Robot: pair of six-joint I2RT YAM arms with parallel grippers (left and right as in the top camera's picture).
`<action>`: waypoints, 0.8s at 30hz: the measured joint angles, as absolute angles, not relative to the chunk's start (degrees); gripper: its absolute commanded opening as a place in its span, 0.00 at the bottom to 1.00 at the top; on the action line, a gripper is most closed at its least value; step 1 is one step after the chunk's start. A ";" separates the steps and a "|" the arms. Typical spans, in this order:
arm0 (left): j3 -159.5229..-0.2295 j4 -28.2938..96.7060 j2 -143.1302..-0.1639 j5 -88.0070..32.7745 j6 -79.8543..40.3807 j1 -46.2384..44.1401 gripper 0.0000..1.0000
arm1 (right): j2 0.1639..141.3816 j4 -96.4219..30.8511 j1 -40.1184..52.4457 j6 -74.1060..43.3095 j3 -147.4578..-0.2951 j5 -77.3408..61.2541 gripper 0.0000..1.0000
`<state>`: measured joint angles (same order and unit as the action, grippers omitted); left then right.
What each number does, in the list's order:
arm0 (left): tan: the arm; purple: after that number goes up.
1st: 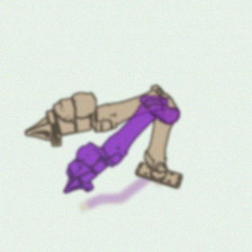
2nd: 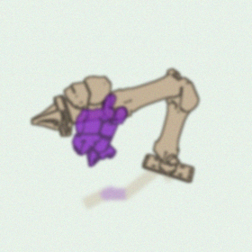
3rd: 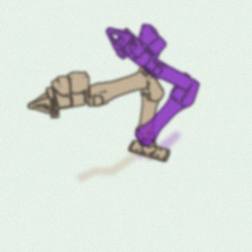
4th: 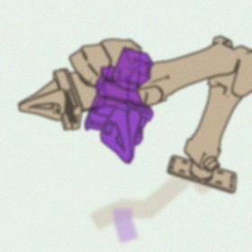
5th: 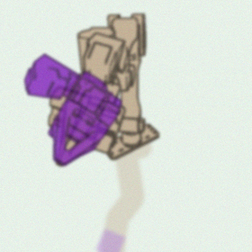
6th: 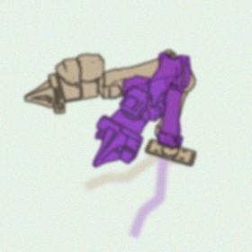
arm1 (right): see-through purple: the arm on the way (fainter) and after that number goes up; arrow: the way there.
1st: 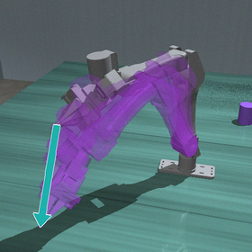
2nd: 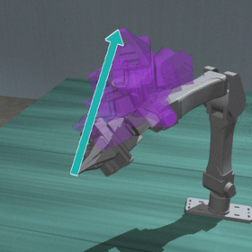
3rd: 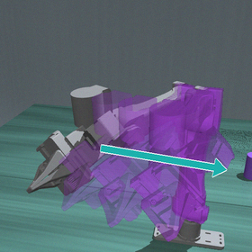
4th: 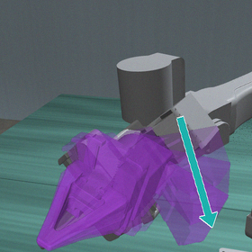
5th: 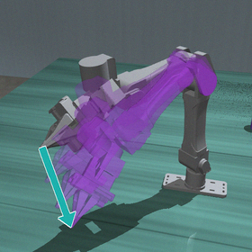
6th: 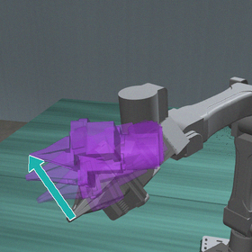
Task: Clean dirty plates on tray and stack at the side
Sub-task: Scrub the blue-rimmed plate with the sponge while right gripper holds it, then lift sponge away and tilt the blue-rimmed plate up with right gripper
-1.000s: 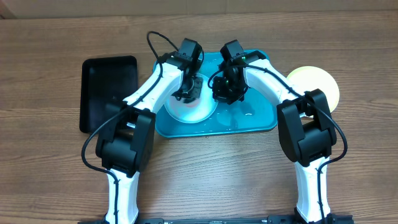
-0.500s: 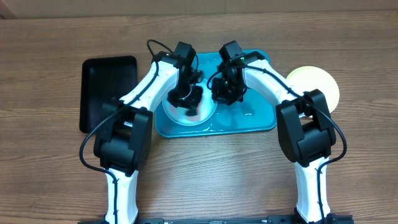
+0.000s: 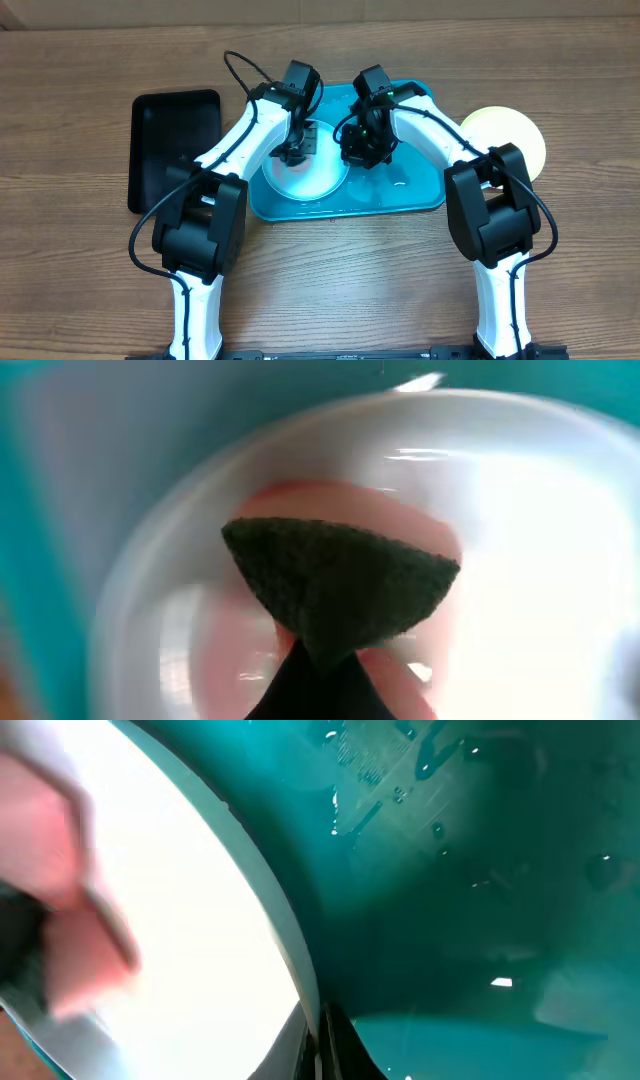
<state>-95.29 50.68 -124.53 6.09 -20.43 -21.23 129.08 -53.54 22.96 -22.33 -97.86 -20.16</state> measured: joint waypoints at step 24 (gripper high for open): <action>-113.01 66.52 -125.60 -13.78 -9.82 -19.64 0.04 | 129.08 -54.08 22.87 -22.26 -97.86 -20.14 0.04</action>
<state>-113.01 66.52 -125.60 -13.78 -9.82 -19.64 129.08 -54.08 22.87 -22.26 -97.86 -20.14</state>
